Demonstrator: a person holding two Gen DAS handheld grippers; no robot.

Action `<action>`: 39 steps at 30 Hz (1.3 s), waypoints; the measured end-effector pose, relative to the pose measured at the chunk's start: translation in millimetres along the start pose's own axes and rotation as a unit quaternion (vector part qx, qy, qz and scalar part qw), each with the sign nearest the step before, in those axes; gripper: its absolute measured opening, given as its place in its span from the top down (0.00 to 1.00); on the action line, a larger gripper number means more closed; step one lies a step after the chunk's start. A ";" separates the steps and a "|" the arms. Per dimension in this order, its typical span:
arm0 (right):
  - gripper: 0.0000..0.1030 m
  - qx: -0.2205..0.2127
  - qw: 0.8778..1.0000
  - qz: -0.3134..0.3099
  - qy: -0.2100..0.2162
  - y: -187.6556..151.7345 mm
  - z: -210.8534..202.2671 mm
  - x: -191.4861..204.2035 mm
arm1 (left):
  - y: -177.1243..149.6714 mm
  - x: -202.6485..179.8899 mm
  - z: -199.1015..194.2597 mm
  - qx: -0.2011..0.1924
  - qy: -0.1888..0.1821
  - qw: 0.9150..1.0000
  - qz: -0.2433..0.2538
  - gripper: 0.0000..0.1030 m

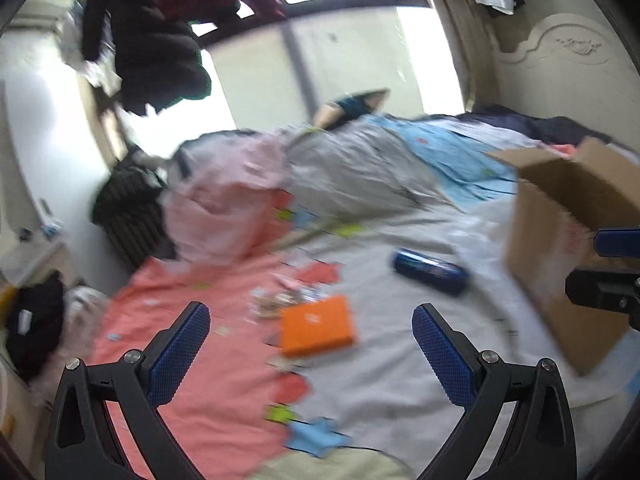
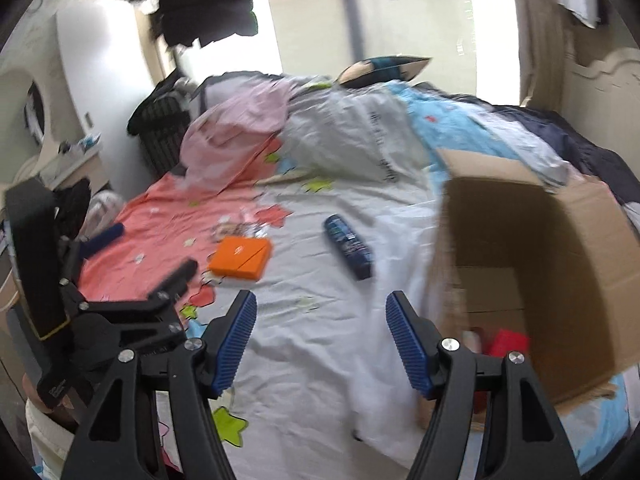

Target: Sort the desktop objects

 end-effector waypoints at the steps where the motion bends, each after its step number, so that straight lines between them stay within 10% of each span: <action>1: 0.38 0.007 1.000 -0.004 0.001 -0.5 6.4 5.4 | -4.7 8.9 1.9 -0.002 0.000 1.000 -0.008 0.00; 8: 0.38 0.035 0.999 -0.023 0.003 8.7 53.8 29.7 | -36.1 51.8 59.8 0.095 -0.186 0.975 -0.075 0.00; 12: 0.38 0.040 0.999 -0.036 -0.008 19.9 76.0 34.4 | -38.7 48.7 75.2 0.108 -0.120 0.986 -0.038 0.00; 39: 0.38 0.103 0.990 -0.041 -0.082 56.7 229.7 3.5 | -51.6 39.8 217.5 0.202 -0.196 0.954 -0.099 0.00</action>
Point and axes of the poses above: each gripper's, at about its wrist camera, not at the fingertips, and z roughly the way its jaws point, x to its left, y to its top, the point moved 2 cm from there along z, roughly the way its jaws point, and after that the axes turned 15 degrees about z, right-handed, at the moved point
